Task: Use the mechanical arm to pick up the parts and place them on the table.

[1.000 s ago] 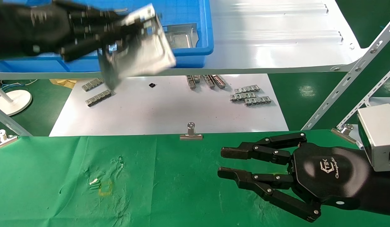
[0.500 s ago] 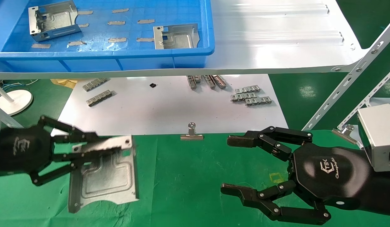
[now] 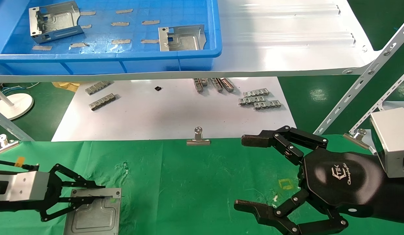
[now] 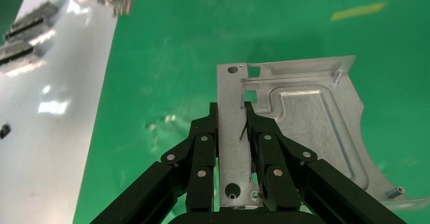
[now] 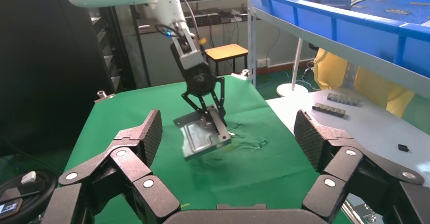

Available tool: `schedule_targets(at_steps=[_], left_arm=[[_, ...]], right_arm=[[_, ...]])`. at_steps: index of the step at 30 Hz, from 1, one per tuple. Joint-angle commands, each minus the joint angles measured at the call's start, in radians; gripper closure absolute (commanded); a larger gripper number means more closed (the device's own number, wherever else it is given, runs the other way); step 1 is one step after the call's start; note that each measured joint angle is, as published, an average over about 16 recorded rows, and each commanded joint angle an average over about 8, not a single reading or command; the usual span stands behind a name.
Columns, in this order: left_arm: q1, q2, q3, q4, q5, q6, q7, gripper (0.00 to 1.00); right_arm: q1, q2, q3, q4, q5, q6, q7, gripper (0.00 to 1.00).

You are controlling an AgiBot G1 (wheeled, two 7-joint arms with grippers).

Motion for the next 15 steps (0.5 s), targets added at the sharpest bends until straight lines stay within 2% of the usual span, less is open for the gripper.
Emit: schedule_targets(at_steps=[1,4,5,12,13,15], left_arm=[[-0.010,0.019,0.013,0.040,0.021,-0.005,0.036,1.00],[-0.019,0.046,0.017,0.103,0.029,-0.011,0.073,0.99],[-0.022,0.054,0.017,0.122,0.028,-0.014,0.084,0.93],[-0.038,0.111,0.018,0.244,0.036,-0.040,0.159,0.07],[-0.040,0.119,0.022,0.256,0.042,-0.041,0.169,0.00],[-0.046,0.132,0.030,0.276,0.056,-0.039,0.188,0.00]], right_arm=[[0.000,0.000,0.000,0.000,0.000,0.000,0.000,0.00],[0.000,0.000,0.000,0.000,0.000,0.000,0.000,0.00],[0.000,0.000,0.000,0.000,0.000,0.000,0.000,0.00],[0.000,0.000,0.000,0.000,0.000,0.000,0.000,0.00],[0.000,0.000,0.000,0.000,0.000,0.000,0.000,0.00],[0.000,0.000,0.000,0.000,0.000,0.000,0.000,0.00]])
